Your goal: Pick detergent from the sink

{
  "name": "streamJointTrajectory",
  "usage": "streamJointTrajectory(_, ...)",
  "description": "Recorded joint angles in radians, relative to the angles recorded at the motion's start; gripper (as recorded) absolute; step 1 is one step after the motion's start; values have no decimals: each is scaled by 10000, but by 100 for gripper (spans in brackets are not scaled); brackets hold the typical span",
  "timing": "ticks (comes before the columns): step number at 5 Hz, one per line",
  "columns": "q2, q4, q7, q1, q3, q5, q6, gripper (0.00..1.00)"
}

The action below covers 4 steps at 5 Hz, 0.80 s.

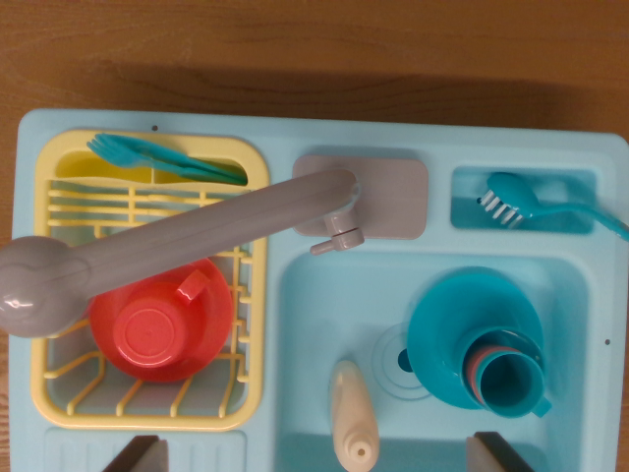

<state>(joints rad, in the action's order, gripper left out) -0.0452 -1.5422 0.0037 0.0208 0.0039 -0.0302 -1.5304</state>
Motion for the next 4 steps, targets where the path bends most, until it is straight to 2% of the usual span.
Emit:
streamJointTrajectory(3,3,127,-57,-9,-12,19,125,0)
streamJointTrajectory(4,8,316,-141,-23,-29,47,310,0)
